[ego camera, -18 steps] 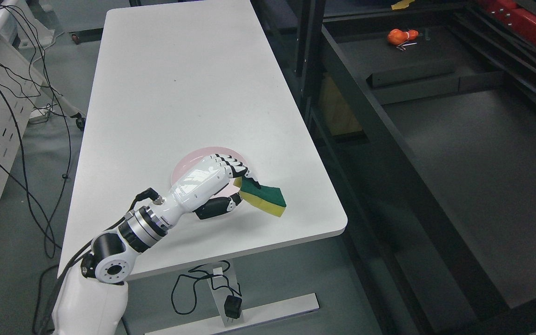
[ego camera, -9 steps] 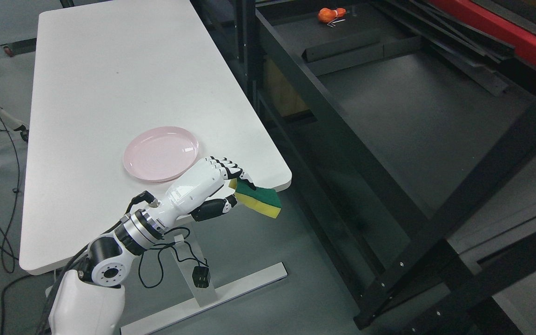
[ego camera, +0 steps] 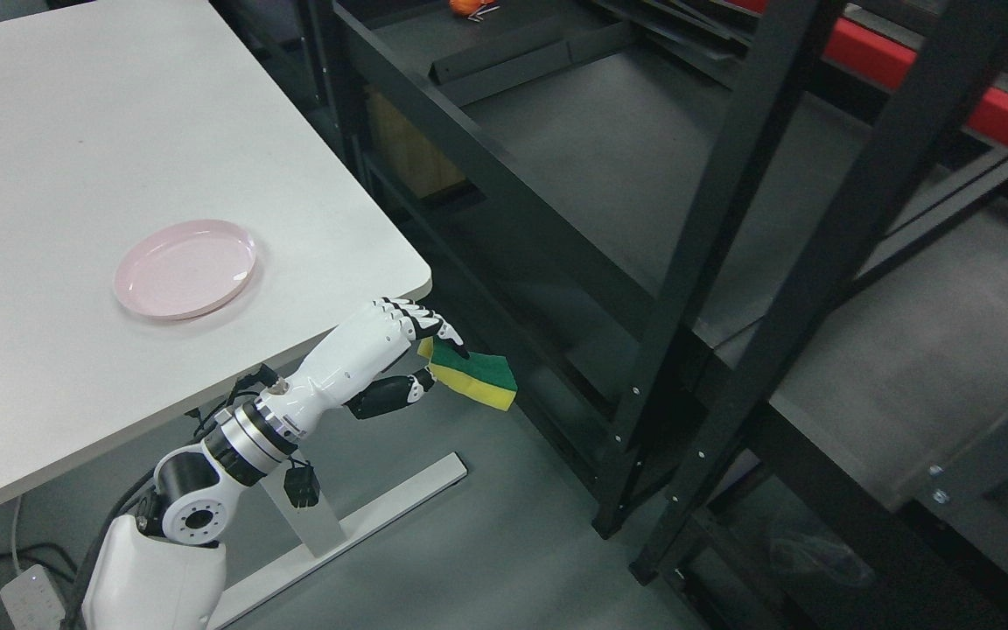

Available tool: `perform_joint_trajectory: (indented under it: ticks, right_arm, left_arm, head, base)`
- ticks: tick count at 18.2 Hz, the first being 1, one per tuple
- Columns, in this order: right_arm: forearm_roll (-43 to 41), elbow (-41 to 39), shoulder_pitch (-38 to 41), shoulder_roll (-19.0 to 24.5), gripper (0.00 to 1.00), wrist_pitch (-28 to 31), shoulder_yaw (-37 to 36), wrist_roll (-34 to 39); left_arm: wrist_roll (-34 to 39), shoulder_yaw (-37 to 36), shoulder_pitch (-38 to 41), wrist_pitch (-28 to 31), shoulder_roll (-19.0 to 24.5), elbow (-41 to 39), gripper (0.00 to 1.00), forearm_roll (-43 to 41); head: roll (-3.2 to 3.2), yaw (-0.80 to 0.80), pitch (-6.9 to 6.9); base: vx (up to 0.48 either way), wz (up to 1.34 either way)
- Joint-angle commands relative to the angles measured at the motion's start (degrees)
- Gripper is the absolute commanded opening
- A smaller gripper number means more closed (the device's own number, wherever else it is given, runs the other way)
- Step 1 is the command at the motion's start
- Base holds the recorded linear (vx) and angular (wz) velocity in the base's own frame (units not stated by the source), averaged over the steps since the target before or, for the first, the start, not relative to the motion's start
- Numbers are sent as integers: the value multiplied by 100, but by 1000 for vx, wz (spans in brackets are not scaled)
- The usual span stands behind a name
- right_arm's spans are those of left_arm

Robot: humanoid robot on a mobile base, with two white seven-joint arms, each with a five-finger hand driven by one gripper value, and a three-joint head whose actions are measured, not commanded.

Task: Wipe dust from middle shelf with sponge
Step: 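Hold the sponge in the left hand while turning toward the dark shelf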

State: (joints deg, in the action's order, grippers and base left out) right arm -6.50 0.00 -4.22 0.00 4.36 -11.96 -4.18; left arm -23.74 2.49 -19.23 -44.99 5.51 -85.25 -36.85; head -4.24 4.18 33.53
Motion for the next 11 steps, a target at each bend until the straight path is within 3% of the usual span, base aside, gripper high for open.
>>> perform_joint_trajectory:
  ticks: [1, 6, 11]
  right_arm:
    - [0, -100, 0, -100, 100, 3, 0, -4]
    - [0, -100, 0, -100, 100, 3, 0, -4]
    - [0, -100, 0, -100, 100, 3, 0, -4]
  left_arm:
    - [1, -3, 86, -1, -50, -44, 0, 3]
    - [1, -626, 165, -1, -260, -62, 0, 20]
    - [1, -1882, 113, -1, -451, -70, 0, 20]
  head:
    - [0, 0, 0]
    - [0, 0, 0]
    - [0, 0, 0]
  base:
    - [-209, -507]
    - [-203, -577]
    - [-192, -740]
